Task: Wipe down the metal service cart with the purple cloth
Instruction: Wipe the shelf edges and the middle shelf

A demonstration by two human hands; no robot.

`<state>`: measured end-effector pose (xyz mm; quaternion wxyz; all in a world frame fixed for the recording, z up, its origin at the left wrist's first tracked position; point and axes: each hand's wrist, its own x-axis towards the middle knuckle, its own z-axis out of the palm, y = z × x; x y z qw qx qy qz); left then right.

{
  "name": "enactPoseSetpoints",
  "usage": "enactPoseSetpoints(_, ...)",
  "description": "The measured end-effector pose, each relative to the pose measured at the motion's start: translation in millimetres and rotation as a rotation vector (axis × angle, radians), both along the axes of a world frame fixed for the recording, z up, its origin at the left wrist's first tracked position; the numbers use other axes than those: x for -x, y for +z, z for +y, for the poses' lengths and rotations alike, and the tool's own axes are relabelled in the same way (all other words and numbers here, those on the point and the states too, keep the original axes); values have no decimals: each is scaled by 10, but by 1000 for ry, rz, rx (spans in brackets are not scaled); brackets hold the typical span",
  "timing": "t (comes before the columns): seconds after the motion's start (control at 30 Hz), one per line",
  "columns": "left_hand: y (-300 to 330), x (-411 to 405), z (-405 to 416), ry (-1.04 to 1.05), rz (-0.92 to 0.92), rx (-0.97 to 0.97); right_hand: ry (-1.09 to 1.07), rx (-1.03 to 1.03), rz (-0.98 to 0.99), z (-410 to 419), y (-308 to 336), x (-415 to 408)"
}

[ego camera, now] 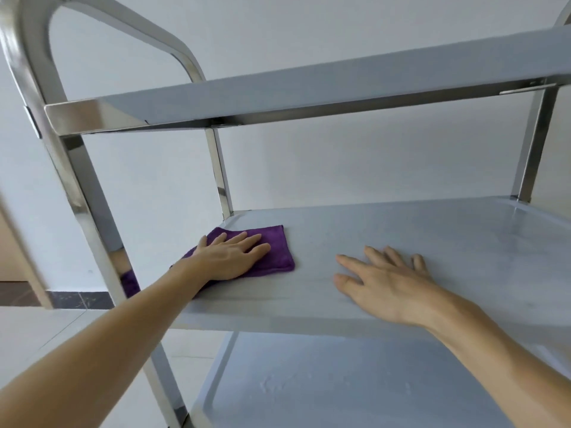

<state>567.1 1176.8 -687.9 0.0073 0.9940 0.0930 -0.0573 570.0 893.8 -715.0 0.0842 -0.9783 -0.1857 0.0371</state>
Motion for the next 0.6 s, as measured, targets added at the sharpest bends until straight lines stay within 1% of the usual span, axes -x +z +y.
enactPoseSetpoints(0.07,-14,-103,-237,-41,-15,30,-6,-7,2,21,11,9)
enactPoseSetpoints(0.13,-38,-66,-466,-154,-6,33,-7,-15,-8,21,24,23)
enactPoseSetpoints(0.2,-68,138,-572,-287,15,-12,-8,-23,-9,0,33,52)
enactPoseSetpoints(0.27,-101,431,-502,-429,26,-66,-8,-12,-13,-22,30,76)
enactPoseSetpoints(0.3,-102,578,-425,-426,21,-34,-6,-1,-16,-29,26,86)
enactPoseSetpoints(0.33,-99,682,-318,-383,9,0,-6,5,-16,-28,25,91)
enactPoseSetpoints(0.37,-82,730,-194,-339,5,-13,-6,6,-13,-22,27,96)
enactPoseSetpoints(0.43,-37,659,48,-205,19,-106,-1,0,1,14,35,106)
enactPoseSetpoints(0.53,5,313,281,5,23,-95,16,-5,11,76,47,123)
enactPoseSetpoints(0.6,15,41,313,80,11,-65,22,-4,8,107,51,127)
